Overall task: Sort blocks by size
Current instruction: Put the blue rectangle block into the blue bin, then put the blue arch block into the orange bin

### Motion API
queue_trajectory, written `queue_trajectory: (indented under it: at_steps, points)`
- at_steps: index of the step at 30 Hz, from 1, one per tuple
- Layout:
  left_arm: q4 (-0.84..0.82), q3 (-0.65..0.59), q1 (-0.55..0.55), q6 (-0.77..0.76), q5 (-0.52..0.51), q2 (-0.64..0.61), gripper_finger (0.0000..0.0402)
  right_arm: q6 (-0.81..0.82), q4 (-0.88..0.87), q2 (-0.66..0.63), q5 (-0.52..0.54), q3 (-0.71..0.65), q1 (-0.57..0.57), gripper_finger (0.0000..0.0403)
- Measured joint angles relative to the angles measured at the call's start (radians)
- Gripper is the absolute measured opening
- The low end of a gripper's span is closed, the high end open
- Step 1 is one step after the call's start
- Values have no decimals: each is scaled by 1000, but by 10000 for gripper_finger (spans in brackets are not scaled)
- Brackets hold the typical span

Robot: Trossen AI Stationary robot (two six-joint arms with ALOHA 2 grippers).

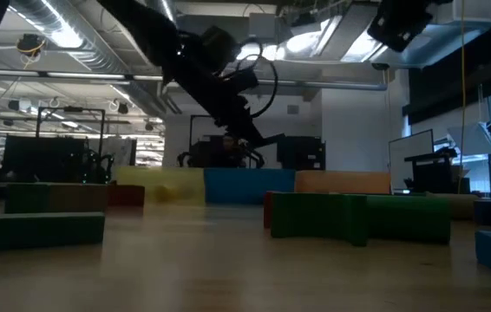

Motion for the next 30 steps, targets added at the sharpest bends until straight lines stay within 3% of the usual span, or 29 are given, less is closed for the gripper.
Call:
queue_trajectory:
  at_steps: [10,16,23,30]
  points:
    - [50,0,83,-114,-38,0,152,-42,19,137,0,0,-2,145]
    - [50,0,78,-155,-39,0,190,-90,42,220,42,-1,-2,194]
    - [6,0,43,-183,-36,-5,189,-130,44,321,221,-1,-2,263]
    - [-142,0,-4,-164,-35,-85,183,-206,49,442,227,-1,-2,268]
